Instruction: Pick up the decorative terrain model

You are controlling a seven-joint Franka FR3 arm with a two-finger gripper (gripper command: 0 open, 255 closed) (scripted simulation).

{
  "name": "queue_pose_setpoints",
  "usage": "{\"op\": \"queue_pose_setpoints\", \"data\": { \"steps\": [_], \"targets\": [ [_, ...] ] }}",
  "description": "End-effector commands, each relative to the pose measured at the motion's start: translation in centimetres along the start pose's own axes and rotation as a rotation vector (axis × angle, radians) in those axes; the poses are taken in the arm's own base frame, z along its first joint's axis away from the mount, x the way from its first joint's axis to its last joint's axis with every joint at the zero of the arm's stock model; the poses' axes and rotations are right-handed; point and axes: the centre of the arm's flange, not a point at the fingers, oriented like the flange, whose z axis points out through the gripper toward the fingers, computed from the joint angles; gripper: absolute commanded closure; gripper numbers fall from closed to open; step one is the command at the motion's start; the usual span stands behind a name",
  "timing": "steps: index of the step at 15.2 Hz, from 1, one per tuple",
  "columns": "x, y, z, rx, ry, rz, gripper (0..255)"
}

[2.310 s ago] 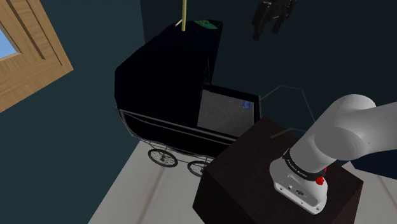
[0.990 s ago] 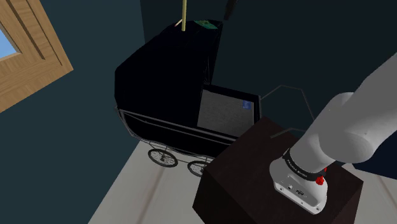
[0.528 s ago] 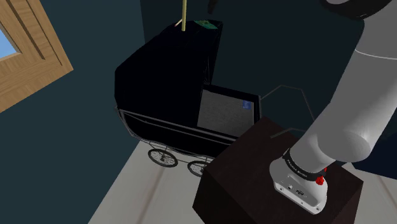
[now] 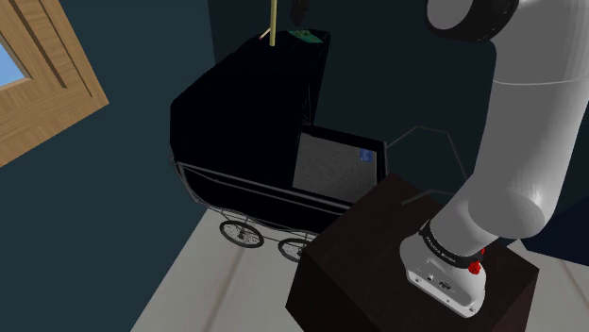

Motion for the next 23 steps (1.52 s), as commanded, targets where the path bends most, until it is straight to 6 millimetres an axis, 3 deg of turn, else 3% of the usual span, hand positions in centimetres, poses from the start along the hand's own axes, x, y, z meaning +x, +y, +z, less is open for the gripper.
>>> {"op": "queue_pose_setpoints", "data": {
  "steps": [1, 4, 5, 14, 23],
  "targets": [
    [-0.1, 0.1, 1.0, 0.0, 0.0, -0.001, 0],
    [-0.3, 0.2, 1.8, 0.0, 0.0, -0.001, 0],
    [-0.2, 0.2, 1.9, 0.0, 0.0, -0.001, 255],
    [-0.3, 0.2, 1.8, 0.0, 0.0, -0.001, 255],
    [0.8, -0.2, -2.8, 0.0, 0.0, -0.001, 255]
  ]
}}
